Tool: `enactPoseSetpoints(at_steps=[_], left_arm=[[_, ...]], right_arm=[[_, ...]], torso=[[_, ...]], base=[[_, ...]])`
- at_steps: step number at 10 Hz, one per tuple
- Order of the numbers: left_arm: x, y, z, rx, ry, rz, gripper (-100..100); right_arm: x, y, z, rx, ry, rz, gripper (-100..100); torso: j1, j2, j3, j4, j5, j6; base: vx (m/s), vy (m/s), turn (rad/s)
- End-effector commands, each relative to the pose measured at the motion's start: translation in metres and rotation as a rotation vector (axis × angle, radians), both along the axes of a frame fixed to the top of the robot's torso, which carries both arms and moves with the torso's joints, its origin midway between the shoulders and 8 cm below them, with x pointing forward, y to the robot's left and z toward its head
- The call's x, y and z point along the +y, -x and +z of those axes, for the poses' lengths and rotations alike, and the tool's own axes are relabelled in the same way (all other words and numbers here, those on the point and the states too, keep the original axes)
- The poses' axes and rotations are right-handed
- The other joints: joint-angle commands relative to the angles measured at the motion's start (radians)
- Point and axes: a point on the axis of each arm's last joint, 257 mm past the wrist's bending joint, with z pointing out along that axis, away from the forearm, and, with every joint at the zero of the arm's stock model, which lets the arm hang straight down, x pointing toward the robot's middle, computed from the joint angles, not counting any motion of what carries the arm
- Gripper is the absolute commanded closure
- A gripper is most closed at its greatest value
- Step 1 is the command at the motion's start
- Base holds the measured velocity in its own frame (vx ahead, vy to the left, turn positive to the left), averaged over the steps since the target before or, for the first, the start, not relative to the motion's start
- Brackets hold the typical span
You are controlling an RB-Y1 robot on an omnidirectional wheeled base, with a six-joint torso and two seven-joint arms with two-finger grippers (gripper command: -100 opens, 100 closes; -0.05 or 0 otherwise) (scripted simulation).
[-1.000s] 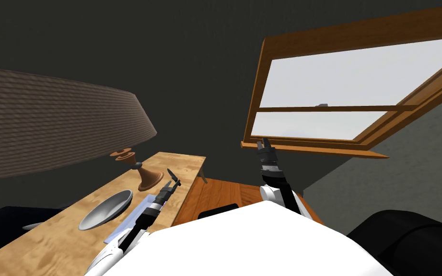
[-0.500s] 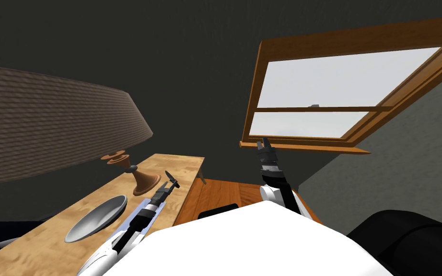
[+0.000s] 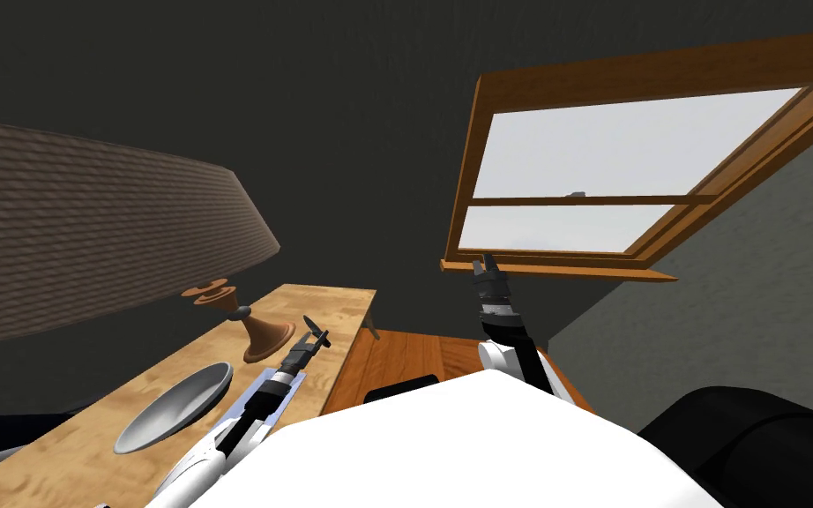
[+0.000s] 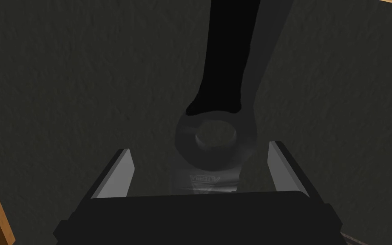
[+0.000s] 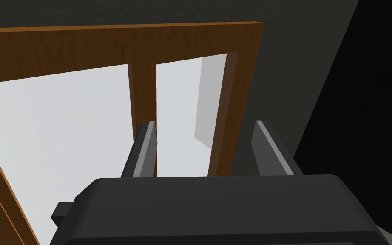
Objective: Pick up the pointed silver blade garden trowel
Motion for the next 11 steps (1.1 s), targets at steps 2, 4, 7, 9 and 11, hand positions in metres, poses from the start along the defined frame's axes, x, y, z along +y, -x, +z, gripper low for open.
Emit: enactPoseSetpoints(at_steps=[2,4,7,9,11], left_arm=[[-0.035,-0.012,-0.008,0.01,0.041,-0.016,-100],[-0.044,-0.011,-0.01,0.016,0.017,-0.051,-100],[-0.071,-0.02,-0.012,0.018,0.027,-0.076,-100],[-0.089,-0.031,-0.01,0.013,0.052,-0.073,-100],[-0.11,-0.04,-0.01,0.014,0.066,-0.078,-100]], right_arm=[[0.0,0.0,0.0,0.0,0.0,0.0,0],[0.0,0.0,0.0,0.0,0.0,0.0,0],[0.0,0.0,0.0,0.0,0.0,0.0,0],[0.0,0.0,0.0,0.0,0.0,0.0,0],[0.0,0.0,0.0,0.0,0.0,0.0,0]], torso=[[0.001,0.001,0.0,0.0,0.0,0.0],[0.001,0.002,0.001,0.0,0.0,0.0],[0.0,0.001,0.0,0.0,0.0,0.0],[-0.003,0.001,0.0,0.0,0.0,0.0],[0.0,0.001,0.0,0.0,0.0,0.001]], base=[[-0.013,0.074,0.063],[-0.024,0.048,0.016],[-0.007,0.045,0.044],[-0.004,0.028,0.053],[-0.013,0.075,0.068]])
